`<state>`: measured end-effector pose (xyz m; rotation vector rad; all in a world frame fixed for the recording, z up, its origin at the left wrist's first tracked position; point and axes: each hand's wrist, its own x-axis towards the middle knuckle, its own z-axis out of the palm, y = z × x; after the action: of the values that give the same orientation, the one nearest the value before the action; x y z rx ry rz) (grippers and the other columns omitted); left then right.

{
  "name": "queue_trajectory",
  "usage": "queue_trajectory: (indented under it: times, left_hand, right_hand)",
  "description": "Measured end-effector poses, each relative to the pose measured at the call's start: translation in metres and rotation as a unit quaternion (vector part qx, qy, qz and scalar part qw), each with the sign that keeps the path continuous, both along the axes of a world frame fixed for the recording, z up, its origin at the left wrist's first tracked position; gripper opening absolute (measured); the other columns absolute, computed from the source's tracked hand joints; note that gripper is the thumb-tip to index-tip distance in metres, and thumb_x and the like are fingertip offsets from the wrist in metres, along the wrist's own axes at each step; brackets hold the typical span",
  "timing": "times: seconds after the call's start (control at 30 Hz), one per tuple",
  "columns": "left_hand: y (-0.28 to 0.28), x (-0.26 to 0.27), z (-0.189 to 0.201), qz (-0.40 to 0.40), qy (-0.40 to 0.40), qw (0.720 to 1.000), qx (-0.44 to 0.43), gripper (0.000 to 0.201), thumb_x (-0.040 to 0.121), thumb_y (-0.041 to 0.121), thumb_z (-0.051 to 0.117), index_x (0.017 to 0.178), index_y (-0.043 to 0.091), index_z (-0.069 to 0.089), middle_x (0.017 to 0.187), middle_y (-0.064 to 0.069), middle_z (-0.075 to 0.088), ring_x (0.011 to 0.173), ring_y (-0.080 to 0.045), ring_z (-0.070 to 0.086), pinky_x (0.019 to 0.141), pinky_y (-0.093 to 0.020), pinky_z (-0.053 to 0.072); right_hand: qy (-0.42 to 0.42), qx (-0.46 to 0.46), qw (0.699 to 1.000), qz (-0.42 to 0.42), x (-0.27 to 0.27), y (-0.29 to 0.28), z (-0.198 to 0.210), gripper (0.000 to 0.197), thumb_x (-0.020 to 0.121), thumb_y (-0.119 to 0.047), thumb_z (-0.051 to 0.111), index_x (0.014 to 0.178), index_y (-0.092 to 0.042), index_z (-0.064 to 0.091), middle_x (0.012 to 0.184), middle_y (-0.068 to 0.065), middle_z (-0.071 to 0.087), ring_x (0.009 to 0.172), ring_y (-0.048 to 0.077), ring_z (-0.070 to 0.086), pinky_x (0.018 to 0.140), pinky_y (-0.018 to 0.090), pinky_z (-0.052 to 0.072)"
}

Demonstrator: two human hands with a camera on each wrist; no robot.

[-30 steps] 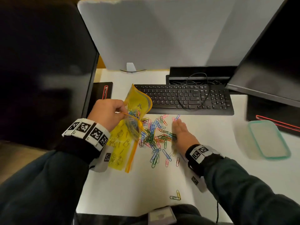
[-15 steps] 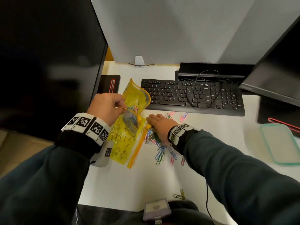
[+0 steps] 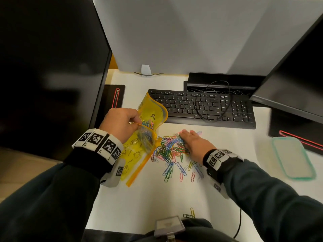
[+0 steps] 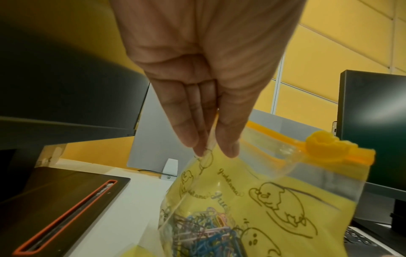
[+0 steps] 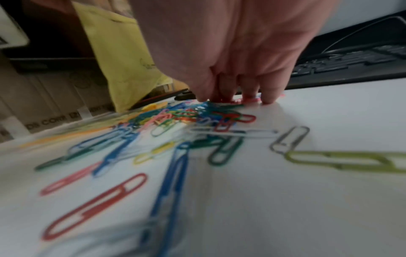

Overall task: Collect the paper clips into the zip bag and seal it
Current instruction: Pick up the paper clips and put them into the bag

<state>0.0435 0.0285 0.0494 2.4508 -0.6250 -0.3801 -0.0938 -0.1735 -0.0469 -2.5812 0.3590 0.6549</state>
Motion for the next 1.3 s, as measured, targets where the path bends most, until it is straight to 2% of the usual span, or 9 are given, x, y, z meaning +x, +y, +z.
queue_trajectory:
  times: [0.13, 0.23, 0.33, 0.4, 0.5, 0.7, 1.03, 1.2, 1.3]
  left_hand:
    - [-0.004, -0.003, -0.001, -0.013, 0.005, 1.0, 0.0, 0.011, 0.073, 0.01, 0.073, 0.07, 0.019, 0.07, 0.099, -0.003, 0.072, 0.093, -0.019, 0.065, 0.086, -0.037, 0.053]
    - [-0.007, -0.007, -0.001, -0.029, 0.007, 0.999, 0.012, 0.01, 0.074, 0.01, 0.072, 0.072, 0.02, 0.07, 0.099, -0.002, 0.072, 0.094, -0.02, 0.065, 0.086, -0.038, 0.053]
    - [-0.009, -0.012, -0.002, -0.044, 0.018, 0.999, 0.01, 0.011, 0.074, 0.01, 0.072, 0.071, 0.021, 0.07, 0.101, -0.002, 0.073, 0.098, -0.02, 0.064, 0.089, -0.04, 0.052]
    - [-0.011, -0.016, -0.002, -0.05, 0.016, 0.999, 0.014, 0.009, 0.075, 0.01, 0.072, 0.073, 0.019, 0.071, 0.103, -0.002, 0.072, 0.1, -0.019, 0.064, 0.09, -0.036, 0.051]
    - [-0.014, -0.019, -0.003, -0.054, 0.015, 0.998, 0.019, 0.008, 0.075, 0.01, 0.071, 0.073, 0.018, 0.071, 0.101, -0.003, 0.072, 0.097, -0.019, 0.064, 0.088, -0.033, 0.051]
    - [-0.019, -0.02, -0.001, -0.064, 0.012, 0.998, 0.02, 0.009, 0.075, 0.01, 0.071, 0.071, 0.018, 0.07, 0.101, -0.004, 0.072, 0.093, -0.021, 0.064, 0.085, -0.037, 0.053]
    - [-0.022, -0.021, 0.0, -0.076, 0.012, 0.996, 0.04, 0.01, 0.075, 0.011, 0.069, 0.07, 0.02, 0.069, 0.096, -0.004, 0.073, 0.091, -0.022, 0.065, 0.082, -0.04, 0.054]
    - [-0.026, -0.022, 0.003, -0.084, -0.006, 0.994, 0.071, 0.01, 0.077, 0.012, 0.067, 0.072, 0.021, 0.069, 0.086, -0.004, 0.07, 0.085, -0.023, 0.063, 0.079, -0.038, 0.053]
    - [-0.028, -0.026, 0.005, -0.101, -0.01, 0.992, 0.081, 0.01, 0.077, 0.012, 0.066, 0.074, 0.021, 0.07, 0.087, -0.004, 0.071, 0.087, -0.023, 0.062, 0.078, -0.036, 0.053]
  right_hand:
    - [-0.065, -0.003, 0.996, -0.067, -0.003, -0.012, -0.001, 0.062, 0.087, -0.002, 0.05, 0.142, -0.021, 0.028, 0.156, 0.003, 0.021, 0.141, 0.024, 0.026, 0.115, 0.04, 0.027]
    - [-0.035, -0.027, 0.995, -0.089, -0.007, -0.025, -0.004, 0.054, 0.091, -0.027, 0.049, 0.14, -0.019, 0.027, 0.158, 0.004, 0.009, 0.145, 0.028, 0.014, 0.114, 0.045, 0.025]
    - [0.034, 0.0, 0.999, -0.033, -0.025, -0.018, -0.007, 0.1, 0.073, -0.062, 0.061, 0.148, -0.025, 0.007, 0.158, -0.006, -0.003, 0.146, 0.022, -0.003, 0.117, 0.043, 0.014]
    - [0.045, -0.02, 0.999, 0.005, -0.036, -0.01, -0.006, 0.112, 0.065, -0.059, 0.072, 0.148, -0.026, 0.004, 0.159, -0.006, -0.002, 0.146, 0.021, -0.001, 0.117, 0.041, 0.016]
    - [0.02, -0.04, 0.999, -0.013, -0.037, -0.005, -0.005, 0.096, 0.07, -0.037, 0.077, 0.146, -0.021, 0.02, 0.154, 0.001, 0.019, 0.14, 0.024, 0.018, 0.113, 0.039, 0.029]
    - [-0.046, -0.068, 0.996, -0.04, -0.026, -0.003, -0.007, 0.036, 0.089, -0.008, 0.051, 0.124, -0.014, 0.055, 0.119, 0.01, 0.054, 0.111, 0.03, 0.053, 0.092, 0.037, 0.048]
    - [-0.05, -0.049, 0.989, -0.127, -0.022, 0.0, 0.0, 0.024, 0.09, -0.005, 0.048, 0.11, -0.009, 0.059, 0.111, 0.014, 0.061, 0.103, 0.031, 0.057, 0.085, 0.031, 0.045]
    - [-0.196, 0.031, 0.95, -0.241, -0.022, -0.005, 0.053, 0.013, 0.085, -0.006, 0.061, 0.096, -0.009, 0.068, 0.096, 0.01, 0.07, 0.082, 0.018, 0.057, 0.077, 0.022, 0.043]
    - [-0.266, 0.017, 0.949, -0.168, -0.007, 0.0, 0.095, 0.016, 0.084, -0.008, 0.063, 0.099, -0.011, 0.066, 0.096, 0.007, 0.067, 0.084, 0.019, 0.056, 0.077, 0.023, 0.039]
